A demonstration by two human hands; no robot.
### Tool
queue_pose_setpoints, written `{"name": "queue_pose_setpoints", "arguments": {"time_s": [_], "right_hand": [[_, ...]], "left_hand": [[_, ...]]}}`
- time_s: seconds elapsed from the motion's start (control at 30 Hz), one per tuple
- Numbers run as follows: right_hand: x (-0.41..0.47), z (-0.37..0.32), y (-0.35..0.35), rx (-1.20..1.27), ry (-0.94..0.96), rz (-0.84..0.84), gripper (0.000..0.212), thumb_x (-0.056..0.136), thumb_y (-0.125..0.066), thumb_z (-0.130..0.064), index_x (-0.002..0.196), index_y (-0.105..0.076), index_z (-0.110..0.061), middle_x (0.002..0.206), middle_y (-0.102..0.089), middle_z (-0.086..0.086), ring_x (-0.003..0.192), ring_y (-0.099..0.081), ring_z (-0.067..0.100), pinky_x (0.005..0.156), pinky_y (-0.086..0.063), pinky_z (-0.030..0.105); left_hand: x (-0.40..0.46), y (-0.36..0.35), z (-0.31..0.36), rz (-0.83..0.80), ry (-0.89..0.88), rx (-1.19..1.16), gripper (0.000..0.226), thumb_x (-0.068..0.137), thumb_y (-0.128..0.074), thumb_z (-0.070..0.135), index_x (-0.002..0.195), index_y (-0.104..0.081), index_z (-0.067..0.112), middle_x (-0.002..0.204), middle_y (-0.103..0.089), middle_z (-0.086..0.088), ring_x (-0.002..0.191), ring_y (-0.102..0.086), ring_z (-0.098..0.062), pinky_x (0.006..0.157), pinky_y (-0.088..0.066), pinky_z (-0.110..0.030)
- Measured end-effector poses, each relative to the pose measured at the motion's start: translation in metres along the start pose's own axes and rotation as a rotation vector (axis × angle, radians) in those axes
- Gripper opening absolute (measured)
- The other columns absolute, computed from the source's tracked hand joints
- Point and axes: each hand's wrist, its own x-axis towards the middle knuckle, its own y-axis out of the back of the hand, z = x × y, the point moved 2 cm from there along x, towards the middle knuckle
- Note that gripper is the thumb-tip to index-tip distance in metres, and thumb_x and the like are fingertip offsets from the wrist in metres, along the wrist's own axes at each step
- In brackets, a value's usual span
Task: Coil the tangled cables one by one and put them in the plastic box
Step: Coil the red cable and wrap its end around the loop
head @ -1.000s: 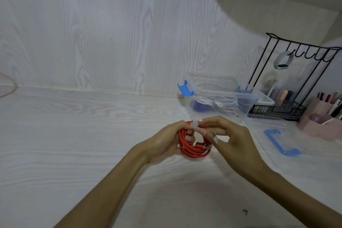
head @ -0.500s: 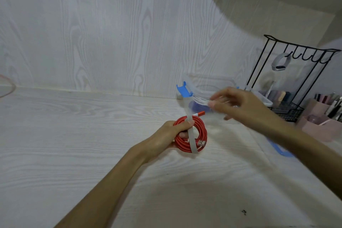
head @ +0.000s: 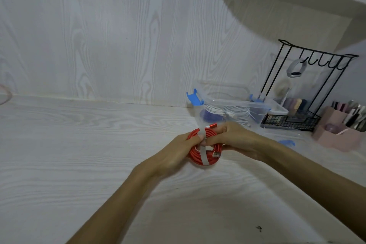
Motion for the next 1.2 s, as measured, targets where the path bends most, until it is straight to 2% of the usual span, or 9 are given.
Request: {"name": "queue_pose_setpoints", "arguments": {"time_s": [0.1,0.23,0.43,0.63,0.8,0.9,0.97,1.1,1.2], "right_hand": [[-0.001,0.004,-0.008,-0.060,0.155,0.250,0.008,0.079,-0.074,-0.019,0.080,-0.074,-0.027,0.065,-0.071,-0.008,0.064,-0.065,-0.001,0.062,-0.049,0.013],[-0.001,0.010,-0.022,0.166,0.265,0.358,0.019,0.079,-0.071,-0.007,0.082,-0.075,-0.025,0.067,-0.072,-0.002,0.066,-0.067,0.005,0.061,-0.050,0.013],[-0.004,0.005,0.002,0.421,0.129,-0.248,0.037,0.077,-0.067,-0.007,0.114,-0.067,-0.007,0.118,-0.066,0.011,0.111,-0.061,0.021,0.102,-0.044,0.032],[-0.001,0.008,0.022,0.675,-0.032,-0.381,0.047,0.087,-0.058,-0.031,0.127,-0.059,-0.006,0.133,-0.056,0.014,0.120,-0.056,0.025,0.105,-0.042,0.040],[0.017,-0.013,0.021,0.538,-0.154,-0.215,0.030,0.069,-0.071,-0.021,0.099,-0.074,-0.018,0.098,-0.072,-0.006,0.087,-0.067,0.006,0.088,-0.051,0.022],[0.019,-0.032,0.033,0.339,-0.078,-0.107,0.034,0.072,-0.073,-0.015,0.106,-0.071,-0.016,0.093,-0.075,-0.004,0.082,-0.070,0.003,0.068,-0.056,0.015],[0.021,-0.038,0.043,0.150,-0.007,-0.026,0.037,0.079,-0.072,-0.017,0.115,-0.066,-0.014,0.099,-0.074,-0.001,0.091,-0.070,0.008,0.078,-0.056,0.019],[0.014,-0.037,0.046,-0.119,-0.081,-0.294,0.042,0.080,-0.069,-0.029,0.121,-0.057,-0.025,0.122,-0.065,-0.007,0.107,-0.064,0.006,0.085,-0.053,0.019],[0.015,-0.037,0.041,-0.176,-0.003,-0.380,0.046,0.082,-0.069,-0.016,0.125,-0.054,-0.026,0.126,-0.062,-0.009,0.114,-0.059,0.005,0.092,-0.050,0.021]], "left_hand": [[-0.008,0.006,-0.003,0.146,-0.125,0.424,0.040,0.093,-0.034,0.060,0.112,-0.056,0.033,0.105,-0.066,0.011,0.099,-0.062,-0.009,0.092,-0.047,-0.036],[-0.015,0.009,0.010,0.316,-0.298,0.927,0.049,0.085,-0.009,0.067,0.091,-0.042,0.031,0.078,-0.054,0.011,0.072,-0.051,-0.004,0.062,-0.038,-0.024],[-0.021,0.019,0.020,0.386,-0.441,1.114,0.045,0.090,-0.016,0.060,0.092,-0.046,0.026,0.071,-0.037,0.015,0.075,-0.035,-0.004,0.054,-0.025,-0.013],[-0.024,0.018,0.031,0.449,-0.621,1.188,0.039,0.092,-0.035,0.050,0.089,-0.059,0.019,0.073,-0.045,0.014,0.073,-0.033,-0.002,0.046,-0.028,-0.018],[-0.026,0.016,0.027,0.416,-0.656,1.311,0.042,0.090,-0.036,0.050,0.075,-0.060,0.018,0.065,-0.052,0.009,0.065,-0.043,-0.005,0.039,-0.035,-0.025],[-0.024,0.015,0.022,0.369,-0.578,1.297,0.046,0.092,-0.028,0.054,0.077,-0.054,0.019,0.068,-0.041,0.013,0.065,-0.037,-0.004,0.045,-0.035,-0.025],[-0.023,0.016,0.021,0.363,-0.542,1.292,0.046,0.091,-0.025,0.055,0.081,-0.052,0.019,0.071,-0.038,0.014,0.068,-0.033,-0.003,0.048,-0.036,-0.026],[-0.020,0.017,0.015,0.302,-0.467,1.313,0.046,0.090,-0.021,0.057,0.088,-0.051,0.021,0.077,-0.041,0.013,0.075,-0.034,-0.003,0.053,-0.037,-0.027],[-0.019,0.017,0.015,0.305,-0.495,1.307,0.045,0.091,-0.023,0.057,0.085,-0.052,0.022,0.075,-0.041,0.014,0.073,-0.033,-0.001,0.051,-0.032,-0.024]]}}
